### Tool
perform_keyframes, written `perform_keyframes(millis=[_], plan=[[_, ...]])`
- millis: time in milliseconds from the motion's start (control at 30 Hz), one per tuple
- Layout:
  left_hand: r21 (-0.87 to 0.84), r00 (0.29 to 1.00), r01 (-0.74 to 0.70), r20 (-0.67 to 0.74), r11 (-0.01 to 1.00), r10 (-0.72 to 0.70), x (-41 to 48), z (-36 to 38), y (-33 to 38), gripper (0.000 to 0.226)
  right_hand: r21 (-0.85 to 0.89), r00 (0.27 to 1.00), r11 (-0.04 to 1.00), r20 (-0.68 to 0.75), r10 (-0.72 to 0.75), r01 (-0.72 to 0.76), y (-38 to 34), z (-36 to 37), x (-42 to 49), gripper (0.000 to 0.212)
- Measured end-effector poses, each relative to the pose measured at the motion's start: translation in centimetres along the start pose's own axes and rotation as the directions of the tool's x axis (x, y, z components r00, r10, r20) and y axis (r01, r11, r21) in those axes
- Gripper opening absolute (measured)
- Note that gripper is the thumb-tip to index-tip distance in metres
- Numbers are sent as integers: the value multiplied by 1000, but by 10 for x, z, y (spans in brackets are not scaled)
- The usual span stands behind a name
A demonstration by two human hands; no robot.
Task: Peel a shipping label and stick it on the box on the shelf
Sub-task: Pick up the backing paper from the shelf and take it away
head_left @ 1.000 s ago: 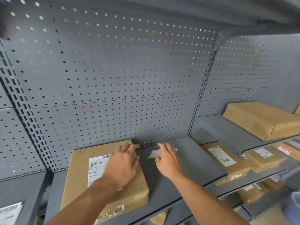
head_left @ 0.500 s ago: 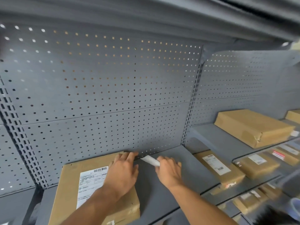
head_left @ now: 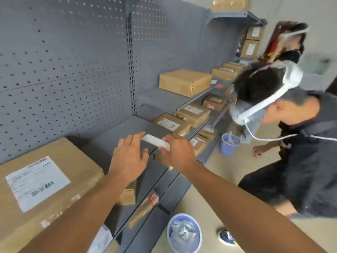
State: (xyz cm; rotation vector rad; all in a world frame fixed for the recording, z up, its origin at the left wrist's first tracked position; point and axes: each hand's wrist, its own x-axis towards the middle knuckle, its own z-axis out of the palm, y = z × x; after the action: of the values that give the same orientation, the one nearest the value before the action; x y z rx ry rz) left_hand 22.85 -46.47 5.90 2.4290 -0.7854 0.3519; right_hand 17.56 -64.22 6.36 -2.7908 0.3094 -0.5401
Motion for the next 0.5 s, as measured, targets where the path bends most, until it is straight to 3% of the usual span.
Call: perform_keyframes(millis=[233,500], plan=[[-112,989,-76,122,991,90,-58,56,35,55,-29,987,987,32,158,-157,46,8,-98,37],[-149,958,-79,261,986,116,-116,133,22,54,-8,951,954,76,301,-301,94,63,-162,31]])
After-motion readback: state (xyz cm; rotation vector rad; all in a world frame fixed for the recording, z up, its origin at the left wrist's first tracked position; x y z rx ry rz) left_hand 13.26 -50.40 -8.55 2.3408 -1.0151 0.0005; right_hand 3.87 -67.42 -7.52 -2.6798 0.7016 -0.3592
